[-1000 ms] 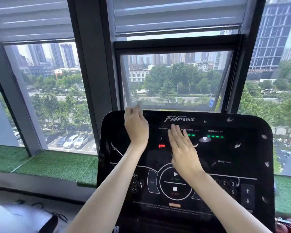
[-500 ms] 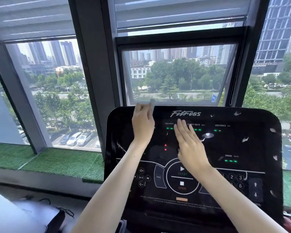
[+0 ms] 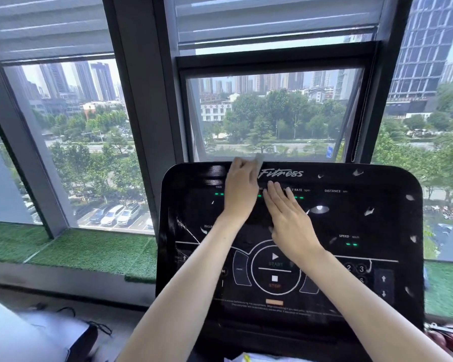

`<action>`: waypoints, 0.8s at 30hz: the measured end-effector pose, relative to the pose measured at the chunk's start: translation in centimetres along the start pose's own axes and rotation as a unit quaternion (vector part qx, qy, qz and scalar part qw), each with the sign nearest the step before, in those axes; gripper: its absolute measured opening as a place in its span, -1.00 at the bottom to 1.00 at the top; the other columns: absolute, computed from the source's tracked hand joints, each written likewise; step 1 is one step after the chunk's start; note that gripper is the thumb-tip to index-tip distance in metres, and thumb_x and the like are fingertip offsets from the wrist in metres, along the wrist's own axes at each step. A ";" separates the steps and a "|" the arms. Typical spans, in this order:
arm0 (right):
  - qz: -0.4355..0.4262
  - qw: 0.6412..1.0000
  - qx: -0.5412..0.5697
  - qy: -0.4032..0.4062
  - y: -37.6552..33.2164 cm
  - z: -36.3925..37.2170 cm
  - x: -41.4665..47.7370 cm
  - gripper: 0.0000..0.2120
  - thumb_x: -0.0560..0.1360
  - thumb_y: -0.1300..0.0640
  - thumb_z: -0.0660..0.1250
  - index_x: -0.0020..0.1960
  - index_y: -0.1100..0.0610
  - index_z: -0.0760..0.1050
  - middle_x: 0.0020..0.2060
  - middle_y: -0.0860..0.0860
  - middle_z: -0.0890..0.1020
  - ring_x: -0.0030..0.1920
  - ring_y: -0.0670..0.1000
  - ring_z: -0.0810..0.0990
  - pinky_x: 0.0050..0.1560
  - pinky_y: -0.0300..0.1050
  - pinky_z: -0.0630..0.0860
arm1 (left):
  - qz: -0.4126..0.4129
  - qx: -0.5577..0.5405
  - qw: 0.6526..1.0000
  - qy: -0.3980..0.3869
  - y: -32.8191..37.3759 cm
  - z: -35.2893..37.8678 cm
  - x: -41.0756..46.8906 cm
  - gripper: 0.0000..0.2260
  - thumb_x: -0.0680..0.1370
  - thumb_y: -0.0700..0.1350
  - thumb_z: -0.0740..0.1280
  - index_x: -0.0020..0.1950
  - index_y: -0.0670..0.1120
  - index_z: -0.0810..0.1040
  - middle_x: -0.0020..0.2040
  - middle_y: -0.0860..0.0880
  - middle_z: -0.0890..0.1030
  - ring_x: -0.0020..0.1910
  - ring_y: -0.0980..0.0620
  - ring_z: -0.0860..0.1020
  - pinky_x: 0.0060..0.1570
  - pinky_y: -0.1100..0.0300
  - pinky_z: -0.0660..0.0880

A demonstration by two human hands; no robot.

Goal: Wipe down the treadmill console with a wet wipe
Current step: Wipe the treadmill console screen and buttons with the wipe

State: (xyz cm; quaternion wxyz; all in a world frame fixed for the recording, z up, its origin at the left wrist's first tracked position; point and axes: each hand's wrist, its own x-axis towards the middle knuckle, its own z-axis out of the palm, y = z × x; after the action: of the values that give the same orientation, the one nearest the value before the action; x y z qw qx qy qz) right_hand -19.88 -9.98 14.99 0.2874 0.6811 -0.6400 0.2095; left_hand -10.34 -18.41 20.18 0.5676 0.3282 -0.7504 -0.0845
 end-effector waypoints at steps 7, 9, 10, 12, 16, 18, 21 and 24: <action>0.065 0.998 -0.001 0.022 3.7 -1.8 -2.7 -0.26 0.21 0.54 0.27 0.39 0.40 0.26 0.40 0.29 0.29 0.44 0.19 0.21 0.46 0.05 0.04 | -0.145 -0.008 0.977 0.159 -0.1 0.4 -0.3 -0.78 0.60 -0.23 0.20 0.16 -0.16 0.58 -0.12 -0.01 0.39 -0.31 0.18 0.36 -0.20 0.40 0.35; 0.069 0.997 -0.009 0.016 4.5 -1.7 -3.1 -0.27 0.20 0.52 0.30 0.38 0.40 0.28 0.38 0.30 0.32 0.42 0.20 0.25 0.46 0.09 0.08 | -0.025 0.023 0.998 0.050 2.7 2.6 -1.0 -0.75 0.62 -0.20 0.18 0.25 -0.07 0.53 -0.10 0.01 0.39 -0.21 0.11 0.42 -0.11 0.35 0.41; 0.063 0.998 -0.013 0.012 4.7 -1.7 -3.2 -0.28 0.21 0.51 0.30 0.37 0.40 0.29 0.38 0.30 0.32 0.42 0.20 0.26 0.45 0.10 0.10 | 0.031 0.033 0.999 -0.003 3.3 3.3 -1.3 -0.76 0.62 -0.18 0.18 0.25 -0.05 0.53 -0.11 0.01 0.40 -0.16 0.08 0.44 -0.07 0.28 0.44; 0.044 0.999 -0.025 0.003 5.1 -1.8 -3.5 -0.29 0.22 0.49 0.29 0.37 0.39 0.30 0.38 0.30 0.32 0.43 0.19 0.26 0.44 0.11 0.12 | 0.039 0.025 0.999 -0.024 3.2 3.2 -1.1 -0.77 0.63 -0.13 0.18 0.21 -0.07 0.56 -0.10 0.00 0.45 -0.11 0.06 0.46 0.01 0.21 0.44; 0.022 1.000 -0.016 0.004 5.8 -2.1 -3.7 -0.29 0.15 0.51 0.33 0.32 0.41 0.37 0.33 0.31 0.38 0.38 0.23 0.33 0.40 0.13 0.18 | -0.172 -0.035 0.967 0.185 -0.1 0.9 -0.4 -0.80 0.60 -0.18 0.22 0.03 -0.21 0.62 -0.09 -0.12 0.47 -0.25 0.09 0.43 0.00 0.10 0.49; 0.017 1.000 -0.012 0.010 5.8 -2.1 -3.6 -0.29 0.13 0.51 0.33 0.30 0.42 0.39 0.32 0.32 0.40 0.36 0.24 0.36 0.38 0.14 0.19 | -0.184 -0.008 0.965 0.187 1.1 1.5 -0.4 -0.79 0.60 -0.21 0.18 0.09 -0.20 0.59 -0.08 -0.09 0.42 -0.27 0.12 0.39 -0.03 0.15 0.48; 0.001 1.000 -0.015 0.006 6.2 -2.2 -3.7 -0.28 0.12 0.48 0.35 0.30 0.41 0.39 0.31 0.32 0.40 0.36 0.24 0.36 0.38 0.16 0.20 | -0.039 0.004 0.999 0.018 4.5 3.8 -1.0 -0.78 0.62 -0.13 0.19 0.18 -0.11 0.56 -0.08 -0.04 0.44 -0.15 0.07 0.45 -0.01 0.24 0.45; -0.019 1.000 -0.019 0.004 6.7 -2.3 -3.8 -0.27 0.13 0.46 0.37 0.31 0.41 0.38 0.32 0.32 0.39 0.36 0.24 0.35 0.38 0.16 0.21 | -0.033 -0.014 0.999 -0.009 4.1 3.0 -0.5 -0.77 0.60 -0.09 0.23 0.12 -0.16 0.60 -0.12 -0.02 0.47 -0.16 0.12 0.46 0.00 0.34 0.39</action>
State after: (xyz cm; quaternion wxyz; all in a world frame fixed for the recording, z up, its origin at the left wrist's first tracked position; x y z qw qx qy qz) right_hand -26.70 -5.65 15.05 0.3065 0.6866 -0.6300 0.1942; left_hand -14.59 -15.73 20.83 0.5620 0.3444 -0.7429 -0.1167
